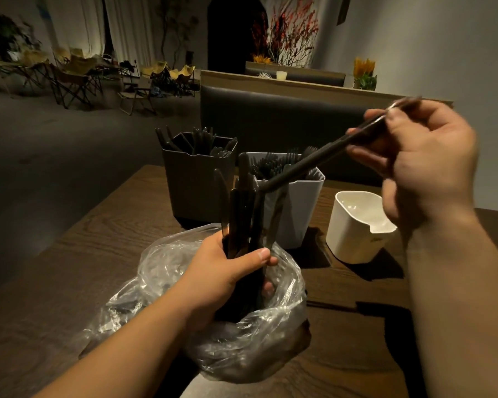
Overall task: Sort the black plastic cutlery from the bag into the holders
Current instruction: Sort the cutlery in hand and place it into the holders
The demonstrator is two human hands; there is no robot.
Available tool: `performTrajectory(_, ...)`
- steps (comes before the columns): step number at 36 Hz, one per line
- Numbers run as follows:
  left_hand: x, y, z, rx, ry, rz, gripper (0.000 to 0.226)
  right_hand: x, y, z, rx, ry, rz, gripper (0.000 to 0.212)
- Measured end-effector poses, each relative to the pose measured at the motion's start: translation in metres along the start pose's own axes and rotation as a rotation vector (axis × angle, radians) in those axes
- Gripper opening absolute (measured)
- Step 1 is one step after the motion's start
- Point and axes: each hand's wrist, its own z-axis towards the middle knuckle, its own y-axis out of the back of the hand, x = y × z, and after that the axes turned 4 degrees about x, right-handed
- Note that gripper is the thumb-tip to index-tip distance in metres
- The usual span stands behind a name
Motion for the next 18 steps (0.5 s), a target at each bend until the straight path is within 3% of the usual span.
performTrajectory(5,-0.003,0.000,0.002,-0.120,-0.054,-0.089,0.020,0.000,-0.001,0.000,-0.085,-0.015,0.126,0.019)
performTrajectory(11,-0.007,0.006,0.003,-0.286,-0.114,-0.099,0.029,-0.005,-0.023,-0.007,0.016,0.007,0.160,0.015)
performTrajectory(18,-0.015,0.012,0.002,-0.377,-0.130,-0.150,0.018,-0.010,-0.042,-0.013,0.111,-0.038,0.225,0.020)
